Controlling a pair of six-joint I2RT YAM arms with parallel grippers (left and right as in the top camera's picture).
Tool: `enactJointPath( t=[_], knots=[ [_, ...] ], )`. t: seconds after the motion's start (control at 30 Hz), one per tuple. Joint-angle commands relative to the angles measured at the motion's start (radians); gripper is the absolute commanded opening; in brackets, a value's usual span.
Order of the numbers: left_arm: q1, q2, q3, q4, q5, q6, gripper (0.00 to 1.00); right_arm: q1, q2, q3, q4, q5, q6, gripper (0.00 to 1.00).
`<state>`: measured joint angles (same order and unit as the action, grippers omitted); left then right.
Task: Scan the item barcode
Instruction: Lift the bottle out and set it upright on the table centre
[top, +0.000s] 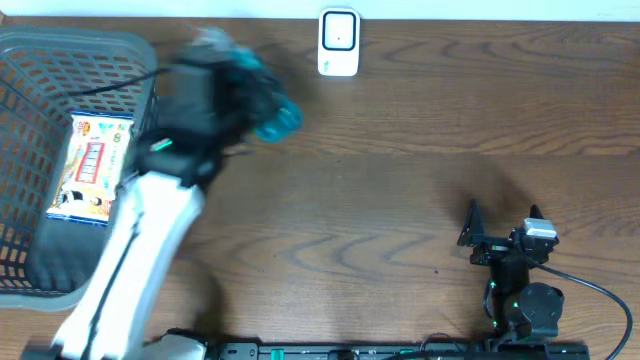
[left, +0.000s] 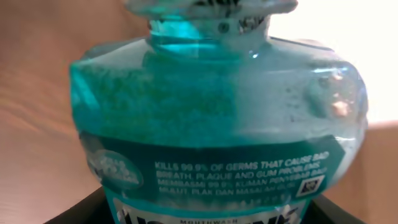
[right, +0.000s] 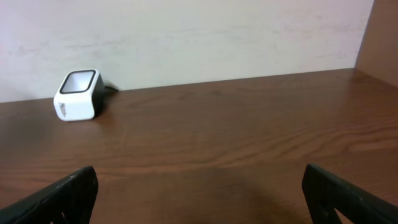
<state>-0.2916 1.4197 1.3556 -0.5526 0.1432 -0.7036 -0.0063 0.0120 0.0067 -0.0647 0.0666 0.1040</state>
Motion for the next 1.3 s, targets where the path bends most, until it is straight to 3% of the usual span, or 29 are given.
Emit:
enactJointPath(
  t=[0.0,0.3,0.7,0.9,1.17,1.27],
  knots=[
    [-0.119,0.143,0.022,0.008,-0.024,-0.001,0.51,-0.002,-0.004,-0.001,-0.003,0.002,0.014,0.99],
    [-0.328,0.456,0.022,0.008,-0.024,-0.004,0.51,-0.002,-0.004,-0.001,-0.003,0.002,0.015,0.99],
    [-0.441,0.612,0.021,-0.01,-0.025,0.012,0.52,-0.002,-0.004,-0.001,-0.003,0.002,0.014,0.99],
    [-0.435,0.557,0.06,-0.035,-0.024,0.081,0.85,-0.002,-0.004,-0.001,-0.003,0.002,0.014,0.99],
    [-0.288,0.283,0.29,-0.216,-0.025,0.301,1.0,-0.002,-0.004,-0.001,-0.003,0.002,0.014,0.99],
    [-0.175,0.161,0.331,-0.236,-0.025,0.359,0.98,-0.002,-0.004,-0.001,-0.003,0.002,0.014,0.99]
  ],
)
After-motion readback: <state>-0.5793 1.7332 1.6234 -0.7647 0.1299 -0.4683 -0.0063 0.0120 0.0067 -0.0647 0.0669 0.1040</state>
